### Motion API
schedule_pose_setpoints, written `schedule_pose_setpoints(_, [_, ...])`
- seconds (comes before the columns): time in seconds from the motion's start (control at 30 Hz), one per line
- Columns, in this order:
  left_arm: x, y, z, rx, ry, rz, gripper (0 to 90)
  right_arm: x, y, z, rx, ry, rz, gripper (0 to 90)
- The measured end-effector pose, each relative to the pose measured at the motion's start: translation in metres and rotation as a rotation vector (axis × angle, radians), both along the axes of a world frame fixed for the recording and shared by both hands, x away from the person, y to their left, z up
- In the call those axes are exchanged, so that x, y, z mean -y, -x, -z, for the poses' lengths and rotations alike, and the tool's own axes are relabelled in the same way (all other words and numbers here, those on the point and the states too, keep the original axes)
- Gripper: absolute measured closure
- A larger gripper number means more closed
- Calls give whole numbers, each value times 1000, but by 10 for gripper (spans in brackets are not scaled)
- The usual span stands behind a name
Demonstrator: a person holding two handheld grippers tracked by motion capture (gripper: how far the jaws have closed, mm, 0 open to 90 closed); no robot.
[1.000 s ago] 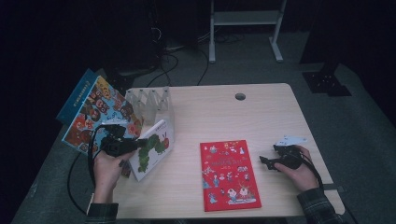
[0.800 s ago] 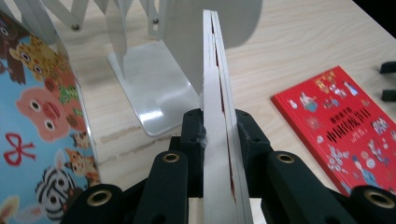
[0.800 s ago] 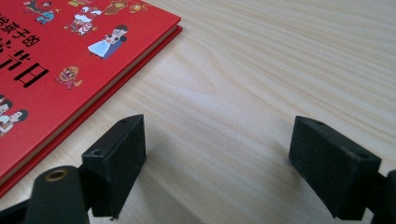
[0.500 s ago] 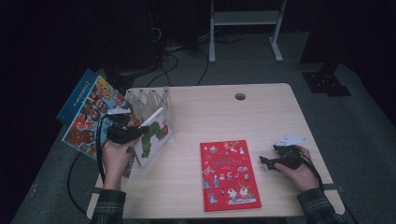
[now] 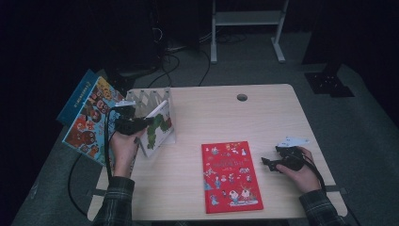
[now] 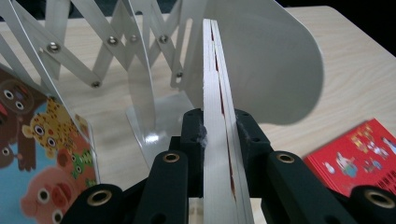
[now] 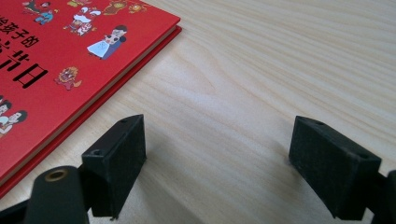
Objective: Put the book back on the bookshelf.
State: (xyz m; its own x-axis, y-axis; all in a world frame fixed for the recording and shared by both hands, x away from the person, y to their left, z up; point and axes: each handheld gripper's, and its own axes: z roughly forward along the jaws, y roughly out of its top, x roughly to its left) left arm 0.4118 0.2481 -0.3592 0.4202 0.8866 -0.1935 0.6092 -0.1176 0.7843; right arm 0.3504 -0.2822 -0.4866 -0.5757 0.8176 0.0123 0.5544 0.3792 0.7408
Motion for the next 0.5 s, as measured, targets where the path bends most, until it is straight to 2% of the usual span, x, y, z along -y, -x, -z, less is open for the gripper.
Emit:
schedule_pose_setpoints(0.1, [1, -5, 1, -3, -18, -1, 760, 0, 0, 0, 0, 0, 0, 178])
schedule_pose_setpoints(0.23, [2, -10, 3, 7, -19, -12, 759, 0, 0, 0, 0, 0, 0, 178])
schedule_pose_setpoints(0.27, [3, -12, 5, 23, -23, -16, 759, 0, 0, 0, 0, 0, 0, 177])
schedule_pose_setpoints(0.5, [7, -17, 9, 23, -41, -12, 758, 0, 0, 0, 0, 0, 0, 177])
